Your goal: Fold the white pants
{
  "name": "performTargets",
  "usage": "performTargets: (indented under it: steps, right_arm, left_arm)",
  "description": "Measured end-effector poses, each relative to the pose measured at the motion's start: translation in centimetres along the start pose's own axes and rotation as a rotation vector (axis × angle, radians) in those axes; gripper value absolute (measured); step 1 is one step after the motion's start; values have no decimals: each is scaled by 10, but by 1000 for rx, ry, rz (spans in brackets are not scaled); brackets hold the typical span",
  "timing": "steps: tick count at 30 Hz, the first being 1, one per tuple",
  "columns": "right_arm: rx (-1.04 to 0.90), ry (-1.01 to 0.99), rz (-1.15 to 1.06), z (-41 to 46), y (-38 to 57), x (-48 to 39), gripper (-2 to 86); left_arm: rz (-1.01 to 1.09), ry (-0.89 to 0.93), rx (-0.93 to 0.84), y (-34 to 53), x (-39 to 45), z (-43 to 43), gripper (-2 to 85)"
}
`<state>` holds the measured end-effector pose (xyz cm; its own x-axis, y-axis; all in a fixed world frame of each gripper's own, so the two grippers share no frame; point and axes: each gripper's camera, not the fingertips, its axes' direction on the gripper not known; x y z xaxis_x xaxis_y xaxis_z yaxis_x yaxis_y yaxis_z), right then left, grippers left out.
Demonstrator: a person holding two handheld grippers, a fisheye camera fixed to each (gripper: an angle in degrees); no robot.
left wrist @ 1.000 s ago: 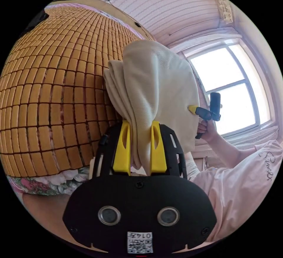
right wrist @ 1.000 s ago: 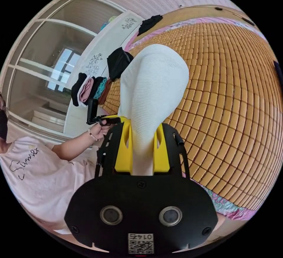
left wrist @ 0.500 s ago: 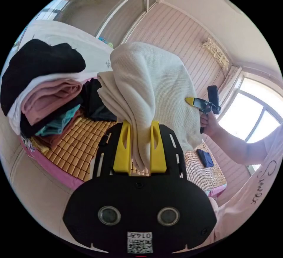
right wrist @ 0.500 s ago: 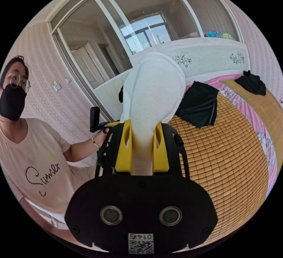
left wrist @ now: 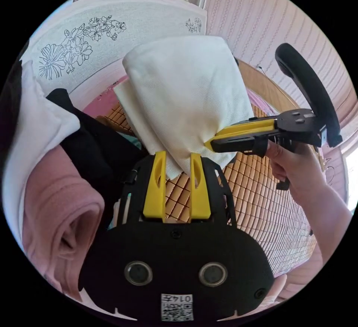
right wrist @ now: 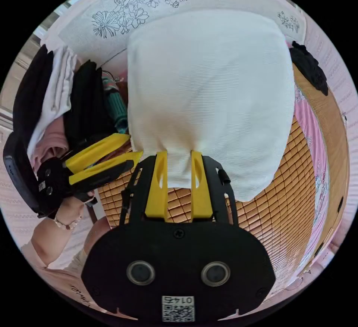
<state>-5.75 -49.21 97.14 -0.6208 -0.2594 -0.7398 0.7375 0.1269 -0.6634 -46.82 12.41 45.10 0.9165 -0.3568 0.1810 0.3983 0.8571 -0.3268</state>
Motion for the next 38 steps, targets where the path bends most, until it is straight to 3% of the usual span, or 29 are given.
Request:
performTargets:
  steps: [4, 10, 14, 19, 24, 30, 38]
  right_arm:
    - [43, 29, -71, -2, 13, -18, 88]
    - [216, 145, -38, -63, 133, -54, 120]
    - [186, 237, 92, -80, 245, -106, 171]
    - [244, 525, 275, -104, 361, -192, 132]
    - [470, 1020, 631, -131, 462, -259, 3]
    - [280, 1235, 855, -141, 523, -283, -9]
    - [154, 1028, 1018, -172, 609, -280, -9]
  left_arm:
    - [1, 21, 45, 32, 5, 1, 93]
    - [114, 67, 126, 121, 58, -50, 128]
    - [34, 344, 274, 184, 112, -92, 145]
    - [41, 558, 312, 233, 195, -126, 130]
    - [210, 661, 302, 280, 279, -160, 123]
    - [353, 735, 261, 348, 358, -175, 100]
    - [492, 807, 202, 415, 459, -160, 83]
